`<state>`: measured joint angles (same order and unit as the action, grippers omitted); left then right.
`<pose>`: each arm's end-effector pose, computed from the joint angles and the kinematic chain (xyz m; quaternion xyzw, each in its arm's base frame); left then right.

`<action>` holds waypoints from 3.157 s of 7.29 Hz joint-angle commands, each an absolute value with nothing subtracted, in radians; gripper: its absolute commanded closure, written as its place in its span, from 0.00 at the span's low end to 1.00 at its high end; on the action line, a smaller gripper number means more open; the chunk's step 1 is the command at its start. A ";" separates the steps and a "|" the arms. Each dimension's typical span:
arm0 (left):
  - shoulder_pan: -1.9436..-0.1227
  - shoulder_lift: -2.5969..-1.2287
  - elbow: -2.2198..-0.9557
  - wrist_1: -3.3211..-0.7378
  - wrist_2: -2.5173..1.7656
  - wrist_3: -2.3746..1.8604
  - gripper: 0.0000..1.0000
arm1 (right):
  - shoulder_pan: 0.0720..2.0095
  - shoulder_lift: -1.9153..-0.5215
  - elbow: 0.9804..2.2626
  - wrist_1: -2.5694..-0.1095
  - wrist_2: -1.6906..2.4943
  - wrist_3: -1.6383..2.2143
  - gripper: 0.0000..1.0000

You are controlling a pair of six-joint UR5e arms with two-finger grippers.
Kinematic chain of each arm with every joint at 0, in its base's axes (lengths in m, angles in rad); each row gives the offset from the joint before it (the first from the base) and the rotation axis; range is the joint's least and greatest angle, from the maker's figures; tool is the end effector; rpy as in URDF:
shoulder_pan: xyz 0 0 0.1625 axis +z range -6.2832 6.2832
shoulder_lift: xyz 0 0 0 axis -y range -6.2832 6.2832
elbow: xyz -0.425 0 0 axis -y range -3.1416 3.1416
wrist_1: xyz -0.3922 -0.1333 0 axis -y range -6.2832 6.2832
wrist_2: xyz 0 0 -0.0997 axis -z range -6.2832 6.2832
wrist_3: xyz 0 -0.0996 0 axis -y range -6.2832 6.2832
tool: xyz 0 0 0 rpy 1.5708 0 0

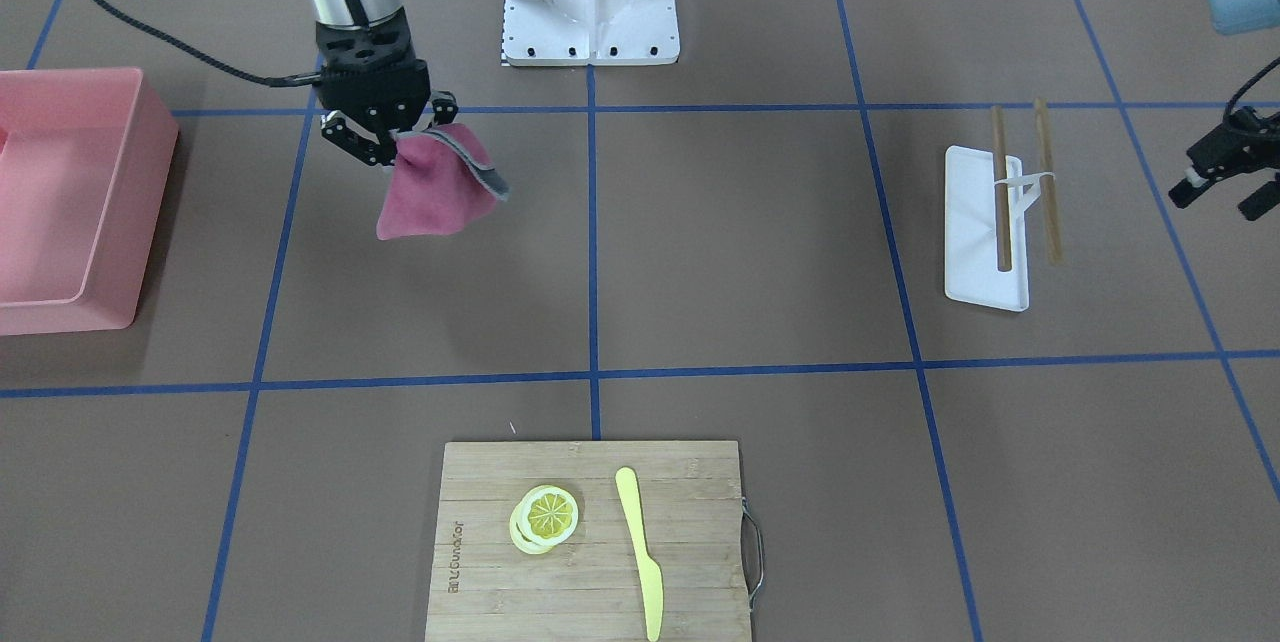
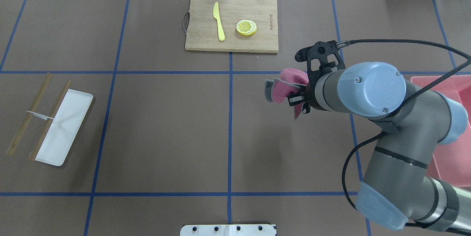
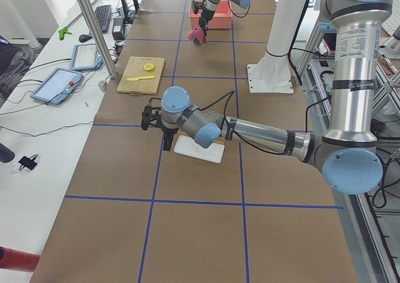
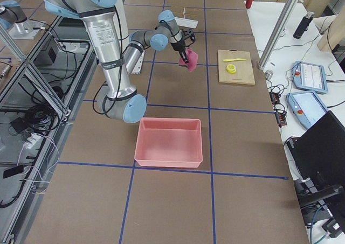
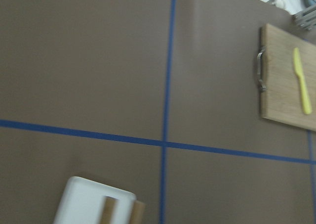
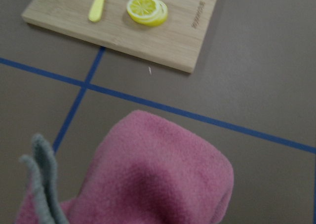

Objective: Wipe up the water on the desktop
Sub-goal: 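Press the cloth on the table and wipe toward the center with the right gripper, then wipe the cloth back and forth across the table with the right gripper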

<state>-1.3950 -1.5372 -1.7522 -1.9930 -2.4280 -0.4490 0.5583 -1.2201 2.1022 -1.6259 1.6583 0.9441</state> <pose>0.0291 -0.4953 0.5306 0.1208 0.4581 -0.0031 0.8806 -0.3884 -0.3895 0.2526 0.1909 -0.3554 -0.0488 0.9137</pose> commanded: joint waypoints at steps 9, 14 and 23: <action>-1.508 -1.482 -1.586 -1.928 -2.364 -0.066 0.01 | 0.586 -1.182 1.800 -1.752 1.809 0.991 1.00; -1.514 -1.480 -1.585 -1.925 -2.364 -0.066 0.01 | 0.405 -0.705 1.481 -1.563 1.708 1.614 1.00; -1.520 -1.437 -1.601 -1.930 -2.364 -0.066 0.01 | 0.572 -1.423 1.982 -1.693 1.790 0.994 1.00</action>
